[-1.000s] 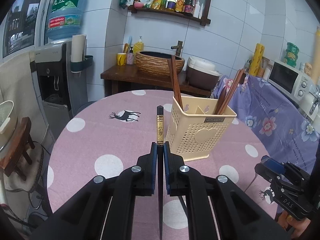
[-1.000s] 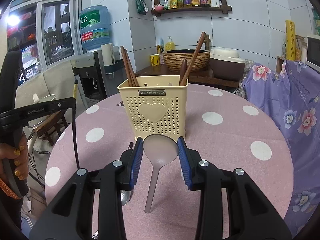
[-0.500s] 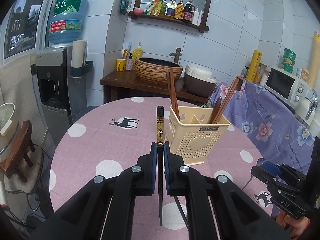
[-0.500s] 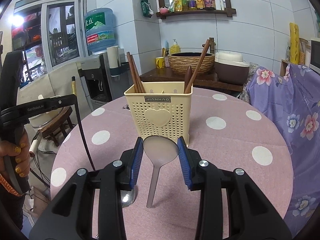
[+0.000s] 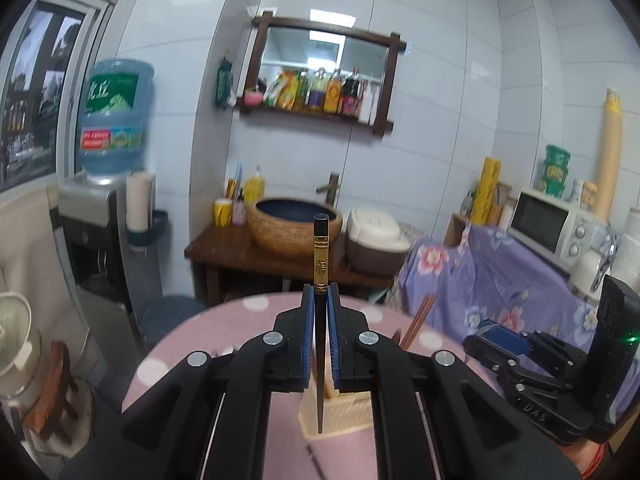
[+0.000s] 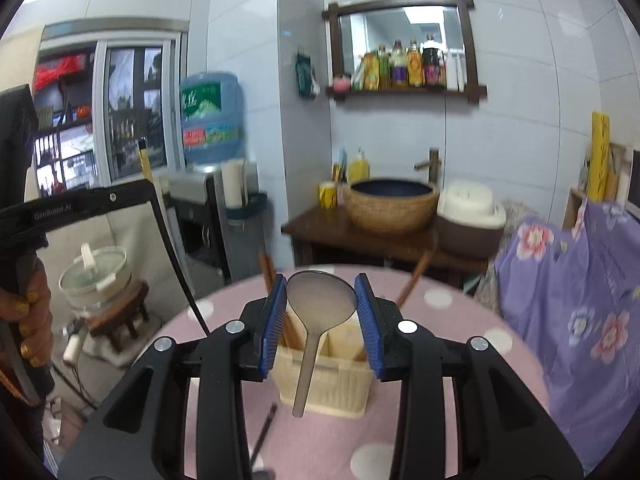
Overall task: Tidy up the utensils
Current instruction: 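Lift the clear spoon and black chopstick and lower both into the cream holder, then open both tools to release the spoon and chopstick into the holder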
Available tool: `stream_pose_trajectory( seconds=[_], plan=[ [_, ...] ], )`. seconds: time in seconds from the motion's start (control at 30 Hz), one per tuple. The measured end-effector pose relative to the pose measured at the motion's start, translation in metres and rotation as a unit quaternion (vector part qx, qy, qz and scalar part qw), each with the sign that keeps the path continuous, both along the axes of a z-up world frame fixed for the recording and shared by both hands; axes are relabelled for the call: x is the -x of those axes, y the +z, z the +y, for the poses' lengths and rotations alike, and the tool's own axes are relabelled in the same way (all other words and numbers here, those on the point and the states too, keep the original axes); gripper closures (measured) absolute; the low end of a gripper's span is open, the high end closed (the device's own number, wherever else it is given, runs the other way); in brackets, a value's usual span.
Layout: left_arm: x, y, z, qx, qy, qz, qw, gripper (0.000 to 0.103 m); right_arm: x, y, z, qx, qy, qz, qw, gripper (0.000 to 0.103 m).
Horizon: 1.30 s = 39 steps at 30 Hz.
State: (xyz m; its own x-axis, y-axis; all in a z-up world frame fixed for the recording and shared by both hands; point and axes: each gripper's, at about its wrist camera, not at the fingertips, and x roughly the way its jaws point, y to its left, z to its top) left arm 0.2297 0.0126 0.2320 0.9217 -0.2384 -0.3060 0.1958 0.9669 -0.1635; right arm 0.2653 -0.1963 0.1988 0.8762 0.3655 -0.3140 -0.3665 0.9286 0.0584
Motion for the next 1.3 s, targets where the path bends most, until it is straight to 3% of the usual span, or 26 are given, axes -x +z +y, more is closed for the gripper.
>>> stream_pose_trajectory(
  seconds=[0.1, 0.2, 0.4, 0.63, 0.8, 0.9, 0.97, 1.07, 1.1, 1.17, 1.2, 1.23, 1.3],
  plan=[
    [-0.018, 0.018, -0.013, 0.005, 0.003, -0.014, 0.9999, 0.095, -0.019, 0.025, 0.006, 0.005, -0.022, -0.025, 0.999, 0.067],
    [-0.037, 0.011, -0.026, 0.002, 0.005, -0.015, 0.9999, 0.095, -0.039, 0.024, 0.013, 0.016, -0.042, -0.036, 0.998, 0.067],
    [-0.067, -0.05, -0.039, -0.009, 0.016, 0.024, 0.9996, 0.095, -0.062, -0.03, 0.025, 0.05, -0.068, -0.031, 0.996, 0.067],
    [-0.07, -0.113, -0.038, -0.013, 0.01, 0.069, 0.9975, 0.095, -0.071, -0.095, 0.027, 0.061, -0.067, 0.02, 0.996, 0.067],
    [-0.072, -0.134, -0.036, -0.014, 0.006, 0.094, 0.9955, 0.095, -0.071, -0.12, 0.028, 0.06, -0.063, 0.041, 0.995, 0.067],
    [-0.067, -0.136, -0.036, -0.028, 0.006, 0.084, 0.996, 0.095, -0.069, -0.127, 0.03, 0.064, -0.064, 0.042, 0.995, 0.067],
    [-0.063, -0.136, -0.033, -0.026, 0.007, 0.084, 0.9961, 0.095, -0.065, -0.129, 0.031, 0.067, -0.064, 0.037, 0.995, 0.065],
    [-0.051, -0.134, -0.024, -0.011, 0.009, 0.079, 0.9968, 0.095, -0.054, -0.128, 0.029, 0.068, -0.071, 0.023, 0.995, 0.048],
    [-0.045, -0.134, -0.021, -0.008, 0.009, 0.077, 0.9969, 0.093, -0.048, -0.128, 0.027, 0.064, -0.073, 0.018, 0.995, 0.044],
    [-0.032, -0.135, -0.015, -0.002, 0.013, 0.073, 0.9973, 0.079, -0.036, -0.127, 0.025, 0.06, -0.078, 0.016, 0.995, 0.044],
    [-0.026, -0.137, -0.013, -0.002, 0.017, 0.072, 0.9973, 0.064, -0.03, -0.127, 0.025, 0.059, -0.079, 0.021, 0.995, 0.044],
    [-0.02, -0.139, -0.01, -0.003, 0.022, 0.072, 0.9972, 0.056, -0.024, -0.128, 0.024, 0.057, -0.08, 0.025, 0.995, 0.044],
    [-0.007, -0.147, -0.003, -0.002, 0.031, 0.074, 0.9967, 0.055, -0.01, -0.131, 0.024, 0.05, -0.074, 0.037, 0.995, 0.044]
  ],
)
